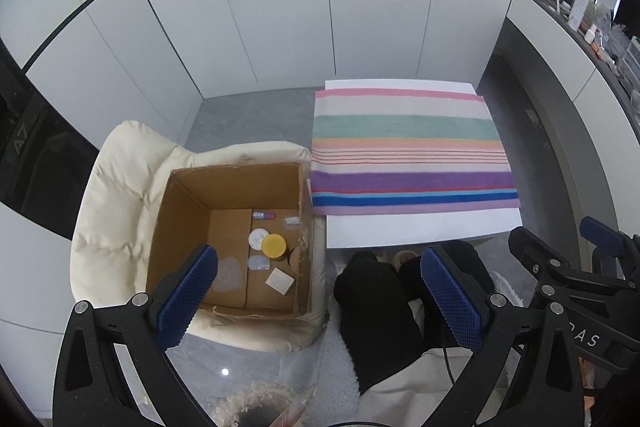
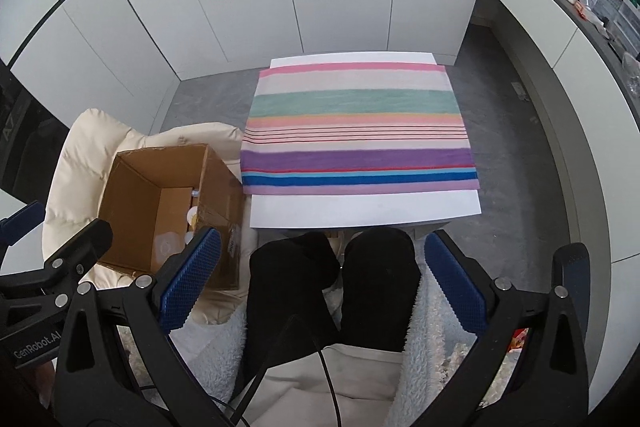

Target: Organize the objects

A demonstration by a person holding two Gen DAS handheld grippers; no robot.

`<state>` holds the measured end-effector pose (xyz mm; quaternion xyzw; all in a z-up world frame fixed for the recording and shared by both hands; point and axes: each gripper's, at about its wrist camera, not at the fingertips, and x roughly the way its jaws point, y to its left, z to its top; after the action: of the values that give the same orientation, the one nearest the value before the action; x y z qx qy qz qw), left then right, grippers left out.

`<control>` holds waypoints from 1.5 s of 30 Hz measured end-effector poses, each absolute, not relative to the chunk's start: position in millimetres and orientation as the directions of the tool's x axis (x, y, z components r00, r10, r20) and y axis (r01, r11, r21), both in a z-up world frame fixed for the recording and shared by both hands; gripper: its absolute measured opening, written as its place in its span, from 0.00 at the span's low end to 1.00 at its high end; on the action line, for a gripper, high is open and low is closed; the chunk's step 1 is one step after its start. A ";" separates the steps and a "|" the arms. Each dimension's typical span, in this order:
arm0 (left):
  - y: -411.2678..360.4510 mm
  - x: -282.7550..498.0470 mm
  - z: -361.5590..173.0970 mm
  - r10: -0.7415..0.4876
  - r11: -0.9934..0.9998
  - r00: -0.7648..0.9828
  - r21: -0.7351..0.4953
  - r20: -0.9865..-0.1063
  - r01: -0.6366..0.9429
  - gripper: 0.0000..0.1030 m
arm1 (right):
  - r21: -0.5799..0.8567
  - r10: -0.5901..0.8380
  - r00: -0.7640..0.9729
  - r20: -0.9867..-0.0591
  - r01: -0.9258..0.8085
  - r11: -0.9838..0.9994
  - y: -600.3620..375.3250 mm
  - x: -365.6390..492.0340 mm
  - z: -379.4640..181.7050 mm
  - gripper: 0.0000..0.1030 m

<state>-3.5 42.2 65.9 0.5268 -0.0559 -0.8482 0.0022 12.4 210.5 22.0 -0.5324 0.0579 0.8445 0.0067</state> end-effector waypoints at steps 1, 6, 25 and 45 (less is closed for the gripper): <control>42.1 -3.3 66.4 -0.061 -0.994 -0.444 0.094 -0.894 -0.053 0.99 | 0.087 -0.047 -0.432 -0.900 -0.072 -0.994 210.0 12.7 22.0 1.00; 39.4 -1.1 67.7 -0.069 -0.995 -0.448 0.096 -0.891 -0.037 0.99 | 0.081 -0.047 -0.435 -0.899 -0.060 -0.995 204.4 12.9 23.3 1.00; 19.6 -1.6 61.1 -0.082 -0.996 -0.433 0.090 -0.898 0.003 0.99 | 0.074 -0.062 -0.430 -0.901 -0.011 -0.997 190.5 13.3 18.3 1.00; 18.6 -3.1 58.7 -0.064 -0.998 -0.415 0.069 -0.908 0.003 0.99 | 0.074 -0.063 -0.427 -0.902 -0.011 -0.997 190.0 15.4 15.2 1.00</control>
<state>-3.1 18.6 58.7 0.5406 -0.0280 -0.8405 0.0201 15.4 190.0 15.2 -0.5349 0.0342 0.8441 -0.0154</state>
